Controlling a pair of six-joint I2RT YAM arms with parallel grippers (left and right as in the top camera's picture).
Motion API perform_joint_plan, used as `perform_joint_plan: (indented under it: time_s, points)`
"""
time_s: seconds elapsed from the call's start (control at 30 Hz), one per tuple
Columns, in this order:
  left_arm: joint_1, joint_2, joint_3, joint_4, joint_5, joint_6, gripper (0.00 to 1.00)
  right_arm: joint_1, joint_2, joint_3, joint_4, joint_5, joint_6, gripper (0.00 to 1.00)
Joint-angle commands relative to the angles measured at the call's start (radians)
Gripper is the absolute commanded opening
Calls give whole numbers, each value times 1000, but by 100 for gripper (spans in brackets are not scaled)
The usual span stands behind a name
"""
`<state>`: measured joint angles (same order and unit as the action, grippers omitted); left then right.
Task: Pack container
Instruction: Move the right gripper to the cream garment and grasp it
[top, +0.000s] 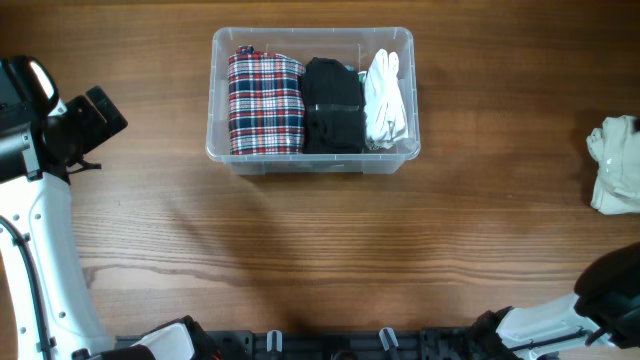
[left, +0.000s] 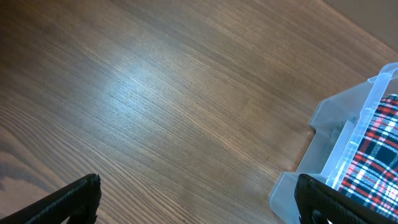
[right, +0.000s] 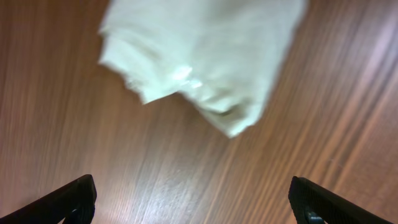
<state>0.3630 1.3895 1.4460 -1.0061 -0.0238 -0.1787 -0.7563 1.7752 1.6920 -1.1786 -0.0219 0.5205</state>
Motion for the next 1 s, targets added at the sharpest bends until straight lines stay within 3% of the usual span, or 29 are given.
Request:
perform_joint_plan:
  time_s: [0.0,0.33,0.5,0.77,0.8,0.83,0.93,0.97]
  points:
    - [6,4,-2,2,8,-9,100,-142,7,-35,6,-110,-36,100]
    - [6,4,-2,2,8,-9,100,-252,8,-443,476,-398,-285,100]
    - [6,4,-2,2,8,-9,100,-252,43,-529,606,-396,-282,100]
    - [6,4,-2,2,8,-9,100,-252,198,-534,663,-334,-232,98]
    - [6,4,-2,2,8,-9,100,-252,200,-534,666,-334,-232,93]
    - [6,4,-2,2,8,-9,100,-252,200,-534,670,-334,-232,80]
    - [6,4,-2,2,8,-9,100,-252,200,-534,669,-339,-232,17]
    - [6,4,-2,2,8,-9,100,-252,200,-534,668,-350,-232,4]
